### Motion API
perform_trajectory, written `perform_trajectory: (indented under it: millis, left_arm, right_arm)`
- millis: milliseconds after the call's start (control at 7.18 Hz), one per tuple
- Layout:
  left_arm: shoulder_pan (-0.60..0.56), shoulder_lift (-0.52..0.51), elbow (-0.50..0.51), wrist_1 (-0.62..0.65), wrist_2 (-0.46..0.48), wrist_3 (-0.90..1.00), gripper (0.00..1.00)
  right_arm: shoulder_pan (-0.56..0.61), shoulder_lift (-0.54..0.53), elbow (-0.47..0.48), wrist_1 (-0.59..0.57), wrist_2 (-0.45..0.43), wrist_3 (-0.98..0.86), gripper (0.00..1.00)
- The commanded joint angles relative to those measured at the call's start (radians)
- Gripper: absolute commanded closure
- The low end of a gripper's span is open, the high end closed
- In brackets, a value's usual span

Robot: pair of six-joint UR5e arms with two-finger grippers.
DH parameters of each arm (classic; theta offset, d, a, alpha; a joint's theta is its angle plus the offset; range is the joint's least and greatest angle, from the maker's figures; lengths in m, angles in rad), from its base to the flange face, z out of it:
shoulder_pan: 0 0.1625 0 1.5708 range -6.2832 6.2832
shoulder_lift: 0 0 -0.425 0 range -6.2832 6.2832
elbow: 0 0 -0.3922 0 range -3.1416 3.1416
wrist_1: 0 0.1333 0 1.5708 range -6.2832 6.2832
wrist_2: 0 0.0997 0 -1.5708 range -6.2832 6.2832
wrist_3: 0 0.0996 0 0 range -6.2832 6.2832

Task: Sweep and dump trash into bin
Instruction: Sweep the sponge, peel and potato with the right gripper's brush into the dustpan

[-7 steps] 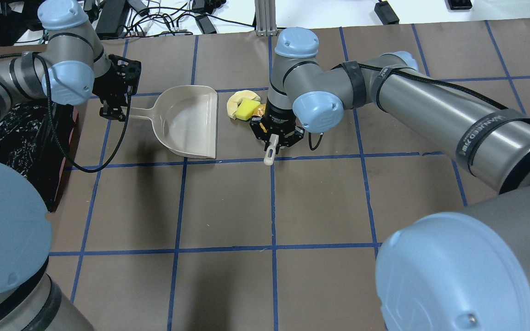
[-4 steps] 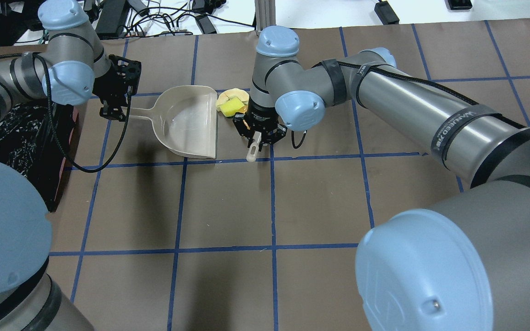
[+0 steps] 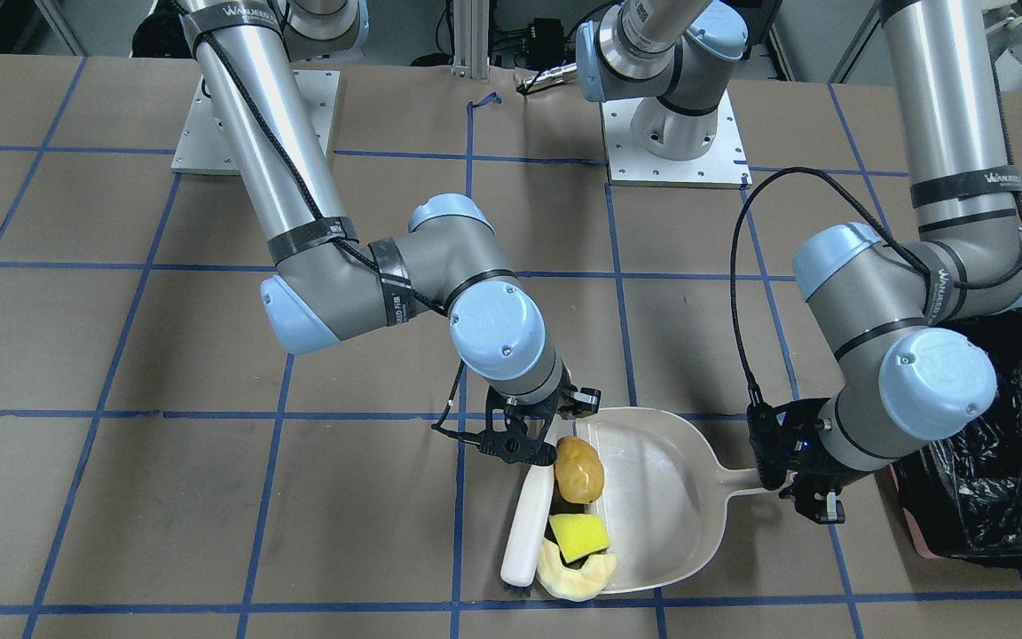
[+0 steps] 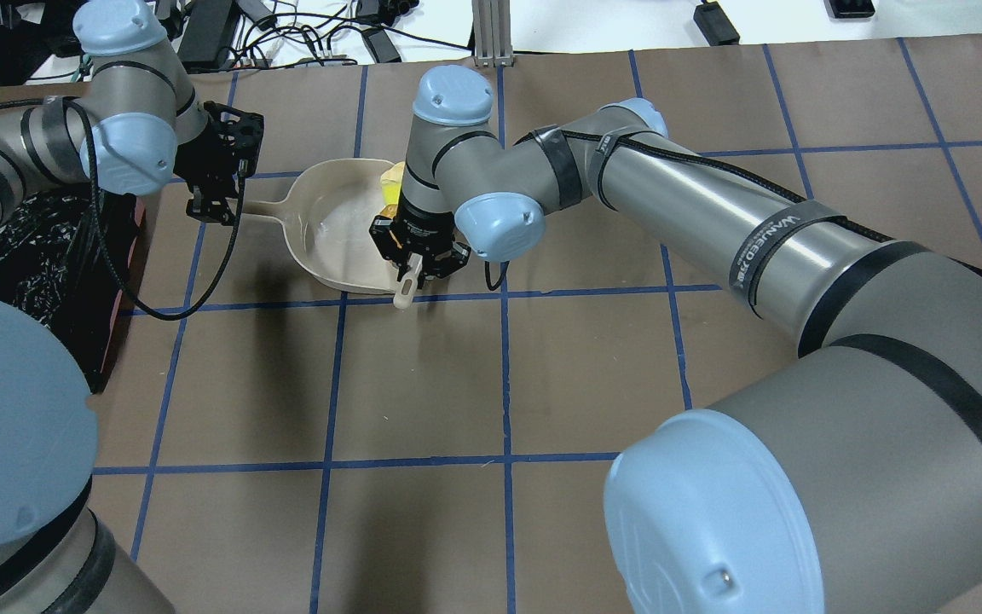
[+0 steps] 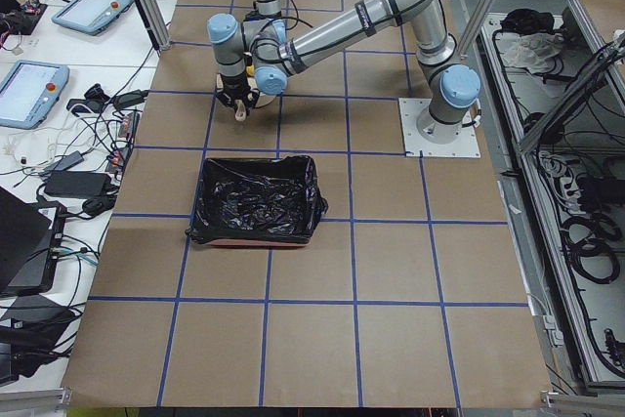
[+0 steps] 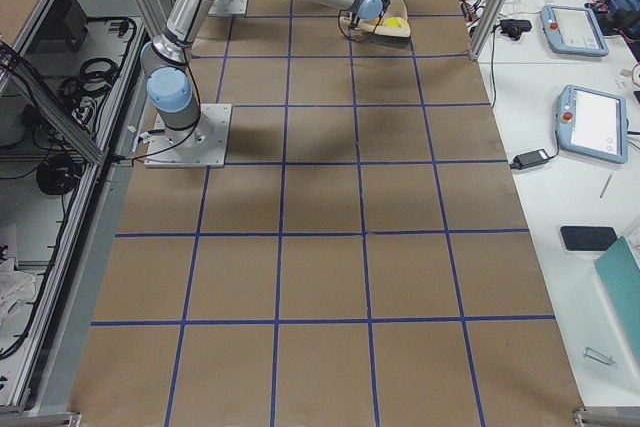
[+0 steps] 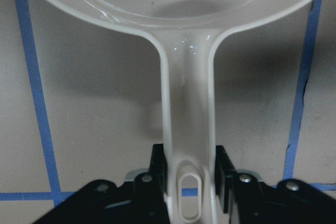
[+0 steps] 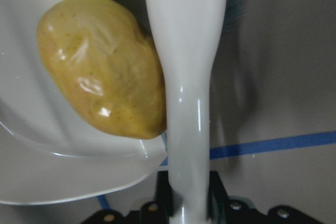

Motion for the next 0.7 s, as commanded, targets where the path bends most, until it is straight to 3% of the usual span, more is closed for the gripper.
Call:
perform_trajectory:
  millis: [0, 557]
  left_arm:
    - [-0.003, -0.001, 0.000, 0.000, 0.000, 0.001, 0.77]
    - [-0.003, -0.001, 0.000, 0.000, -0.001, 0.001, 0.77]
  right_arm:
    - [0.045, 0.026, -0.011, -0.062, 0.030, 0.059, 1.00]
    - [0.097, 0.033, -0.043, -0.101, 0.070, 0.139, 1.00]
